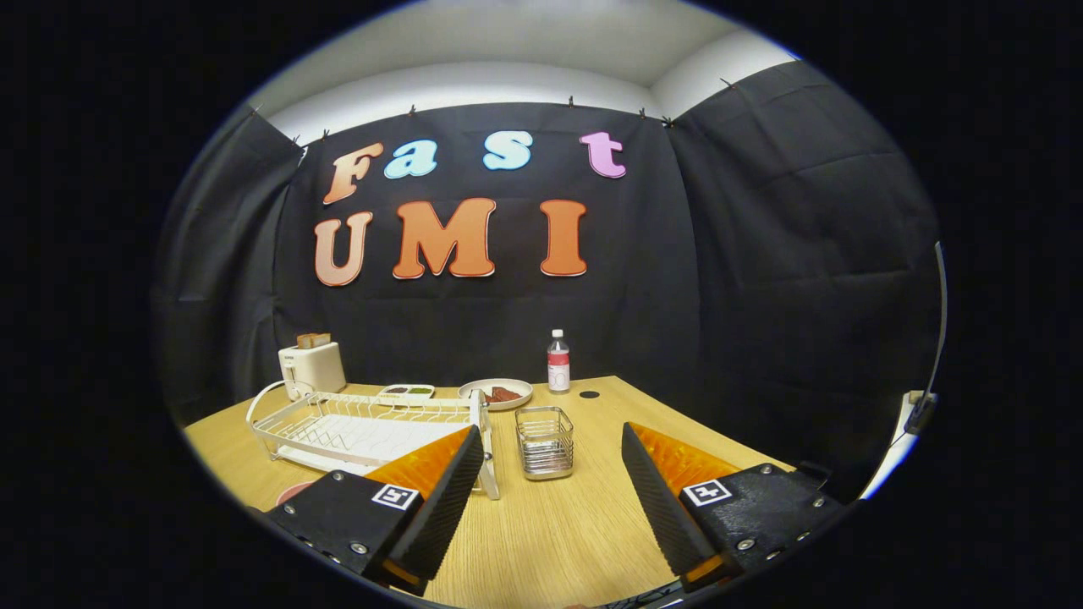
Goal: Take the plate from the dish rack, then take the spoon from the basket and place it into the plate.
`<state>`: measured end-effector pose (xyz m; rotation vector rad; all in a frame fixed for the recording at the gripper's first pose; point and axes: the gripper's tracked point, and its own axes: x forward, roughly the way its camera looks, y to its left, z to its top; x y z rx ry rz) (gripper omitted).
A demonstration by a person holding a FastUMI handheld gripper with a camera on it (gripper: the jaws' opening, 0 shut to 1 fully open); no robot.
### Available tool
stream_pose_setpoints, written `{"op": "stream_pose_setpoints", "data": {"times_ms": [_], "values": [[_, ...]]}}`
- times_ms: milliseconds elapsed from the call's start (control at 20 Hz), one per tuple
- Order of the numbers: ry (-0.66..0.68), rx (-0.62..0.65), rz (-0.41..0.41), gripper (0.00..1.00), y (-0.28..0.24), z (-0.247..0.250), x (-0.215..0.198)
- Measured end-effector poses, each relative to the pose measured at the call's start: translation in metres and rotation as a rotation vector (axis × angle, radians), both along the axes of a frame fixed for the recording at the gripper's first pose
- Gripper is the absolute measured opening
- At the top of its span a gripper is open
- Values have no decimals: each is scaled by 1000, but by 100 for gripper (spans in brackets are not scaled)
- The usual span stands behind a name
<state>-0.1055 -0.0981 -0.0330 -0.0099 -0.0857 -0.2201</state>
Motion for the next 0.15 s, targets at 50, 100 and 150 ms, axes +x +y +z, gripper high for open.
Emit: {"op": "stream_pose_setpoints", "data": {"times_ms": [50,100,150], "values": [[-5,7,3,98,1,-1,1],[-3,9,7,97,3,-5,2],[3,4,8,98,4,-9,4]]}}
